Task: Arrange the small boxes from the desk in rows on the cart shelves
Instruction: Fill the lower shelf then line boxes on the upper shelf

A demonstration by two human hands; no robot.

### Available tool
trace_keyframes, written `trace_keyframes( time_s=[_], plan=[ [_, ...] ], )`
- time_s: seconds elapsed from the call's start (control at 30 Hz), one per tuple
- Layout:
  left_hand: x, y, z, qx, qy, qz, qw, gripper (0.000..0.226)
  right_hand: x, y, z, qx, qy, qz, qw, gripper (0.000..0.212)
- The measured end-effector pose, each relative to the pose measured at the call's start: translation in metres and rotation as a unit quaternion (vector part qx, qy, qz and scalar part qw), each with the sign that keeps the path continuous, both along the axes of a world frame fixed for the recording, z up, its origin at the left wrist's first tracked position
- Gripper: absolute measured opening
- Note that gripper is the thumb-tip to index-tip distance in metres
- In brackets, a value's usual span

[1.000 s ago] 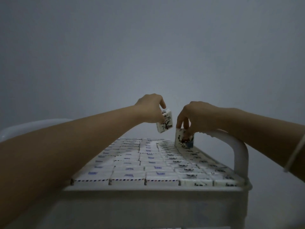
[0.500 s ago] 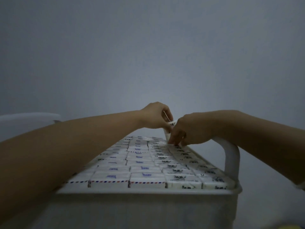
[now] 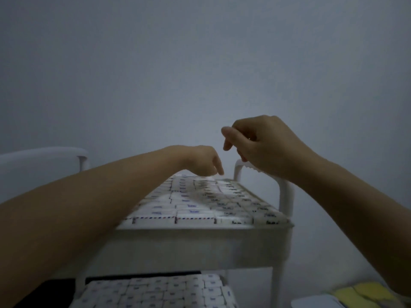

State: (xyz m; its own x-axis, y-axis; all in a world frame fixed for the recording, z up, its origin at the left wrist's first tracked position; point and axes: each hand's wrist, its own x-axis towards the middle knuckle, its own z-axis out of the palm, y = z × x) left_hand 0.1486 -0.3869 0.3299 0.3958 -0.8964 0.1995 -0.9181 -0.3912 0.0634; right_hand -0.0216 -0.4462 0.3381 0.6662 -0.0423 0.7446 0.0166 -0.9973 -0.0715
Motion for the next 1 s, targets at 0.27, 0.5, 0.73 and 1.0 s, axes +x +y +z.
trace_keyframes(
  time_s=[0.27,0.5,0.73,1.0],
  plan=[
    [-0.062,0.170,-0.035,-0.358,-0.110,0.111,0.921,0.017,0.000,0.109,-0.036,0.069,0.028,0.174,0.982,0.044],
    [-0.073,0.333,-0.139,-0.494,-0.120,0.184,0.841,0.011,0.030,0.230,-0.082,0.060,0.137,0.353,0.924,0.028],
    [-0.018,0.479,-0.279,-0.309,-0.070,0.418,0.851,0.021,0.094,0.330,-0.184,0.073,0.291,0.399,0.866,0.013],
    [-0.012,0.529,-0.384,-0.218,-0.001,0.465,0.858,0.032,0.210,0.369,-0.332,0.008,0.417,0.174,0.892,0.052]
  ],
)
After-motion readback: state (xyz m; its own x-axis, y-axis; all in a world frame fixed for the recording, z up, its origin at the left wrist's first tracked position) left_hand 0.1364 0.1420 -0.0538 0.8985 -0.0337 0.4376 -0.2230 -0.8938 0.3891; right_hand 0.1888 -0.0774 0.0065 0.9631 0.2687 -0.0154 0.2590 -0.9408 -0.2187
